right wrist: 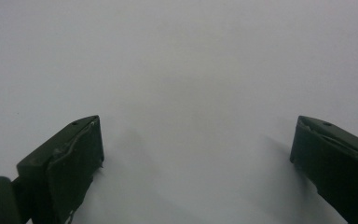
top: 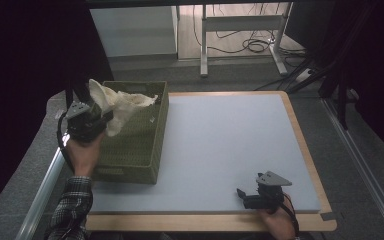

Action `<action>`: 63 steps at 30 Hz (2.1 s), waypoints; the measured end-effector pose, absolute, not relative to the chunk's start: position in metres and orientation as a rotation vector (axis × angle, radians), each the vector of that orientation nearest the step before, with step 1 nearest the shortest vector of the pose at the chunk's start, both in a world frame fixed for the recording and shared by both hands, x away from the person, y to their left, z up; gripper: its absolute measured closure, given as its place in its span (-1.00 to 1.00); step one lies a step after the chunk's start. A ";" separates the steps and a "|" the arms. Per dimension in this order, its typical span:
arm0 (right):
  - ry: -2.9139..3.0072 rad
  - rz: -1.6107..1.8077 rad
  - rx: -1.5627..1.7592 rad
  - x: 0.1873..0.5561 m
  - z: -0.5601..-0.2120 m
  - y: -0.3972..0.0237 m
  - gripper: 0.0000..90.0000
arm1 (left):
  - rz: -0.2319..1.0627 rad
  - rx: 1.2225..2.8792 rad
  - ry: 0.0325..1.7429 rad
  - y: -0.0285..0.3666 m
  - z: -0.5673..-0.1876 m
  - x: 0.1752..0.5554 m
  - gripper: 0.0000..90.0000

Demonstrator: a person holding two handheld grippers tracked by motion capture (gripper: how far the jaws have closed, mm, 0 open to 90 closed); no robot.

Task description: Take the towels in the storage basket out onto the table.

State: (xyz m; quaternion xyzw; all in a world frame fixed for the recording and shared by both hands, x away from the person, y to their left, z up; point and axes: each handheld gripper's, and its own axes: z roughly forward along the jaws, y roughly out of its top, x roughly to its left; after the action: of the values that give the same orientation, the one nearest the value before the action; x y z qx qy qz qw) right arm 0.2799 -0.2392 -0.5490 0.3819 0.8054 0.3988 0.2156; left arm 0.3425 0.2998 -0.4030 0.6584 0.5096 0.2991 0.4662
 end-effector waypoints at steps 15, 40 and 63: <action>2.233 1.106 1.058 0.280 -0.549 -0.239 -0.95 | 0.748 1.598 1.113 0.268 -0.381 0.330 0.80; 2.234 1.107 1.058 0.280 -0.549 -0.239 -0.95 | 0.634 1.593 0.988 0.191 -0.381 0.345 0.79; 2.235 1.108 1.060 0.280 -0.549 -0.239 -0.95 | 0.549 1.653 0.877 0.101 -0.399 0.355 0.79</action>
State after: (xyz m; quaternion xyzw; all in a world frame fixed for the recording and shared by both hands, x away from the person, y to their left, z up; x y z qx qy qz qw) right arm 0.2797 -0.2393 -0.5489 0.3821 0.8055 0.3992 0.2140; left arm 0.3549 0.1012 -0.3994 0.7016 0.3723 0.2329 0.5612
